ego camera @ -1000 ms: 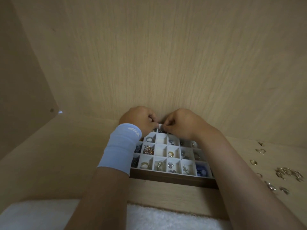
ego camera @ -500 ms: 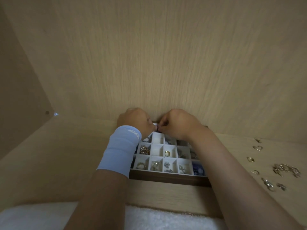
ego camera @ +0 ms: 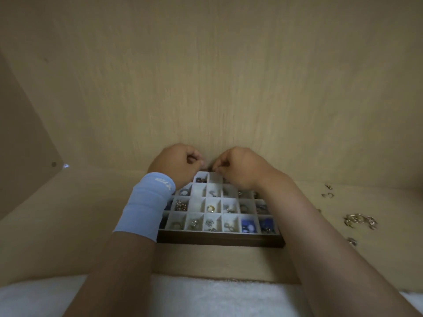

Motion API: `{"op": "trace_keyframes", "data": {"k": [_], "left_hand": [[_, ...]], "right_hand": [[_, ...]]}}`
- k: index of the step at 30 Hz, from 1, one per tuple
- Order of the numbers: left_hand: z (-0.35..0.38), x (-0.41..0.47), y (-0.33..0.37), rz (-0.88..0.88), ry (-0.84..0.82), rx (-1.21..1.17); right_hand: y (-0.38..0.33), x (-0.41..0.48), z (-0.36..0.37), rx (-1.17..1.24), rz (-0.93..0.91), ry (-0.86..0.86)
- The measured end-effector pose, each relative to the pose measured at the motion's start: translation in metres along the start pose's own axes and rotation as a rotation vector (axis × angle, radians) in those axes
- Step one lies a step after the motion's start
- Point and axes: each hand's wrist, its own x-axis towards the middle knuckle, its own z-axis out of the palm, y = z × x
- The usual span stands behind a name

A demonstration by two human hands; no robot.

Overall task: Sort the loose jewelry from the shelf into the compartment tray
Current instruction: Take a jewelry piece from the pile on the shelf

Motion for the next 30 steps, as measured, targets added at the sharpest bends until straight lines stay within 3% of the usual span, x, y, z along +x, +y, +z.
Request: {"op": "trace_keyframes", "data": {"k": [7, 12, 16, 20, 30], "left_hand": [[0.044, -0.024, 0.086, 0.164, -0.147, -0.043], [0.099, -0.026, 0.142, 0.196, -0.301, -0.065], [0.140, -0.020, 0.171, 0.172, -0.392, 0.028], [0.165, -0.013, 0.184, 0.180, -0.421, 0.125], [0.181, -0.011, 0.192, 0.265, -0.318, 0.198]], "right_hand": [[0.083, -0.061, -0.057, -0.126, 0.120, 0.129], [0.162, -0.099, -0.090, -0.286, 0.312, 0.110], [0.194, -0.117, -0.096, -0.250, 0.352, 0.076], [0.206, -0.113, -0.086, -0.113, 0.279, 0.069], [0.209, -0.106, -0.082, -0.133, 0.284, 0.079]]}}
